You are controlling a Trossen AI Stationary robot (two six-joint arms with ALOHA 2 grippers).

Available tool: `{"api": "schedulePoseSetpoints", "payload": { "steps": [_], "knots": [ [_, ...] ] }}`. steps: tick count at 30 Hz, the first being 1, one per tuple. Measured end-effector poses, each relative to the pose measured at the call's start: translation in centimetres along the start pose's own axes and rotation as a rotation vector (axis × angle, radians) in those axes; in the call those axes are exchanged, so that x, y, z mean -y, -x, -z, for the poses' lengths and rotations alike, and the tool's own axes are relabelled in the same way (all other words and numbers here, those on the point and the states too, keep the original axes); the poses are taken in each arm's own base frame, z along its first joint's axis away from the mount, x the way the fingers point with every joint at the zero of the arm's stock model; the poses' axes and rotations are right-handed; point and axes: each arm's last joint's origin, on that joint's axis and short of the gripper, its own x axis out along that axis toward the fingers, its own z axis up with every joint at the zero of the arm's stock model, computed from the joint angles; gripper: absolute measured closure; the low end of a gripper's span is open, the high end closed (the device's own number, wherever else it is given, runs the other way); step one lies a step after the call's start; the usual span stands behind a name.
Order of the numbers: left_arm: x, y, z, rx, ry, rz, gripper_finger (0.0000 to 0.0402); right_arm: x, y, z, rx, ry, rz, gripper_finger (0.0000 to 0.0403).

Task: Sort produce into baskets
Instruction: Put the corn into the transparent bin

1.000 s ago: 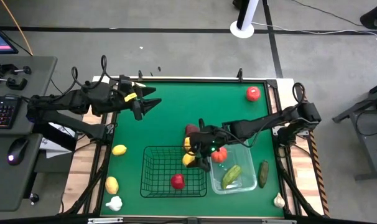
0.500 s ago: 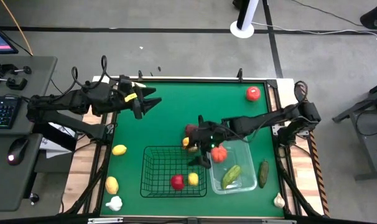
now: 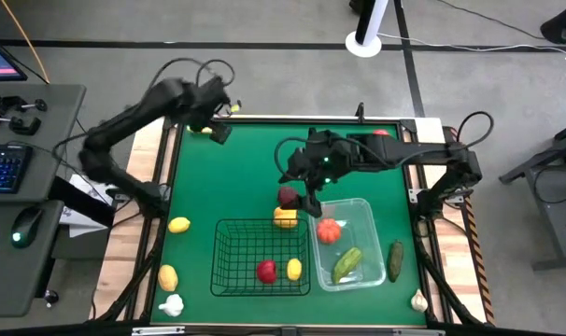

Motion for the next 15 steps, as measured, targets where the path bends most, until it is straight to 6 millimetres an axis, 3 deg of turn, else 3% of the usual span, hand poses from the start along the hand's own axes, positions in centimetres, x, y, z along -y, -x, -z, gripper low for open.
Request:
{"api": "schedulePoseSetpoints", "payload": {
  "steps": [5, 8, 15],
  "knots": [
    [-1.8, -7.8, -4.3, -0.257, -0.065, -0.078, 0.0053, -0.7, 0.0, 0.0, 0.002, -0.037, -0.013, 0.0038],
    [-2.2, -11.3, -6.0, -0.329, -0.141, -0.125, 0.0053, -1.3, -0.1, 0.1, 0.008, -0.058, 0.023, 0.0038],
    [-2.2, -17.9, -7.1, -0.540, -0.446, -0.255, 0.0053, -2.6, -0.4, 0.3, 0.027, -0.149, 0.095, 0.0038]
  ]
}}
